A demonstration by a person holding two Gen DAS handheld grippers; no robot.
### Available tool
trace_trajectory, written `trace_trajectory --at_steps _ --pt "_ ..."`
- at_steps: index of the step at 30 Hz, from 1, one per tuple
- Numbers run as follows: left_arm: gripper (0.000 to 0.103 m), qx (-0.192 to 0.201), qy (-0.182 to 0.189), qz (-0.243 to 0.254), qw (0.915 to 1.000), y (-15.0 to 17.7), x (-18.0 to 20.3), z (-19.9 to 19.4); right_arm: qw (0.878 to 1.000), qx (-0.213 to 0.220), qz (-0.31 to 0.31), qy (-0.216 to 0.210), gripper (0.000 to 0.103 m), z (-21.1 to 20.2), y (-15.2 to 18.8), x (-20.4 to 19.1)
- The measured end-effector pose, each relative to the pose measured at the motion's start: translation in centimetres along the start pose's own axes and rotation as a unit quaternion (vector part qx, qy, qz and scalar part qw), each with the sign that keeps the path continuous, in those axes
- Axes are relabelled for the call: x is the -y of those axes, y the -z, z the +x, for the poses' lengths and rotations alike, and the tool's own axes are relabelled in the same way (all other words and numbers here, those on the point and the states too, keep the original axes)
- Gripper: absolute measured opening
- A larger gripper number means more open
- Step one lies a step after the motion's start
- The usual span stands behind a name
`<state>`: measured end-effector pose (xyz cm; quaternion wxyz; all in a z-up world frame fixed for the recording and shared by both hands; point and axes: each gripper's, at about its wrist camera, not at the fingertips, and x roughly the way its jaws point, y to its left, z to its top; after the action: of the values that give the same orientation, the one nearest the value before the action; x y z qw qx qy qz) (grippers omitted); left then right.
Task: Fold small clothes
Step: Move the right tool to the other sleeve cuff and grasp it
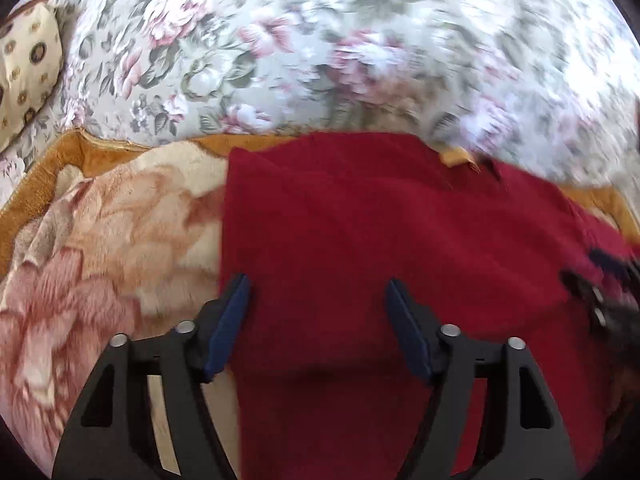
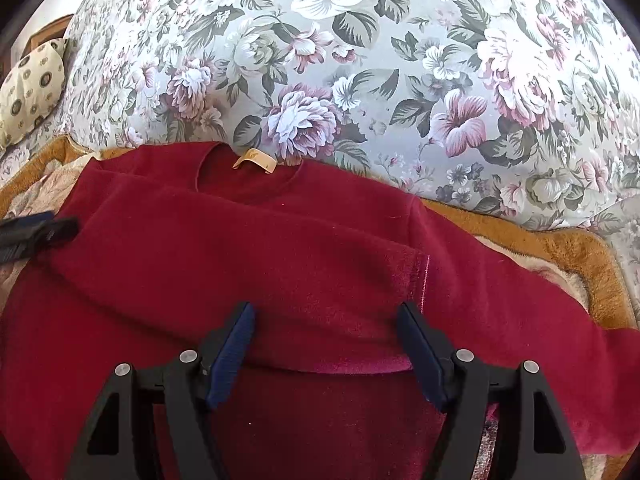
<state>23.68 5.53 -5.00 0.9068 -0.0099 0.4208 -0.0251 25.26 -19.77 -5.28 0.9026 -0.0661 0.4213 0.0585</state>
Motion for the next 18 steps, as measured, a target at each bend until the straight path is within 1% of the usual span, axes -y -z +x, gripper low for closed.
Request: trace_trajectory --at_steps 1,2,3,4,6,7,12,13,14,15,16,17,18 --pt "0.082 -0.009 0.012 -0.006 0.9999 0.9 0.3 -0.3 1.0 0.0 0.0 0.0 0.071 0.0 0.0 0.0" --pt "0.082 -0.009 0.018 -0.012 0.9997 1.3 0.7 -0.3 1.0 -0.001 -0.001 0.001 0.071 0.0 0.0 0.0" --pt "0.082 0.008 0.017 -0.009 0.9998 2.0 1.0 -0.7 1.0 -0.001 -0.001 0.002 0.071 0.0 0.0 0.0" --pt "0.082 0.014 0.02 -0.009 0.9997 2.3 1.1 -0.7 1.0 -0.001 -0.002 0.002 0.071 0.0 0.0 0.0" --pt "0.083 0.021 0.04 -0.033 0.9984 2.4 0.3 -0.4 1.0 -0.003 -0.003 0.003 0.072 0.0 0.0 0.0" --pt "0.083 0.025 0.044 -0.038 0.998 2.6 0.2 -0.7 1.0 -0.004 -0.004 0.004 0.072 0.1 0.0 0.0" --pt "0.083 0.024 0.024 -0.023 0.9992 2.4 0.5 -0.4 1.0 -0.017 0.003 -0.011 0.072 0.4 -0.4 0.4" --pt "0.083 0.025 0.025 -0.024 0.9991 2.3 0.6 -0.3 1.0 -0.025 0.003 -0.016 0.072 0.2 -0.7 0.5" --pt "0.083 0.026 0.029 -0.026 0.9989 2.3 0.4 -0.3 0.999 -0.04 -0.002 -0.017 0.067 -0.1 -1.1 0.5" --pt "0.083 0.027 0.032 -0.028 0.9987 2.5 0.6 -0.4 0.999 -0.047 0.002 -0.01 0.065 -0.7 -1.6 0.6" --pt "0.083 0.028 0.036 -0.031 0.9985 2.4 0.5 -0.4 0.999 -0.033 0.024 -0.001 0.065 -2.0 -1.7 0.9" --pt "0.083 0.03 0.04 -0.034 0.9982 2.5 0.5 -0.6 0.999 -0.01 0.047 0.0 0.065 -3.5 -1.7 1.1" --pt "0.083 0.031 0.044 -0.036 0.9979 2.5 0.4 -0.7 0.998 0.005 0.06 -0.002 0.067 -4.5 -1.5 1.2"
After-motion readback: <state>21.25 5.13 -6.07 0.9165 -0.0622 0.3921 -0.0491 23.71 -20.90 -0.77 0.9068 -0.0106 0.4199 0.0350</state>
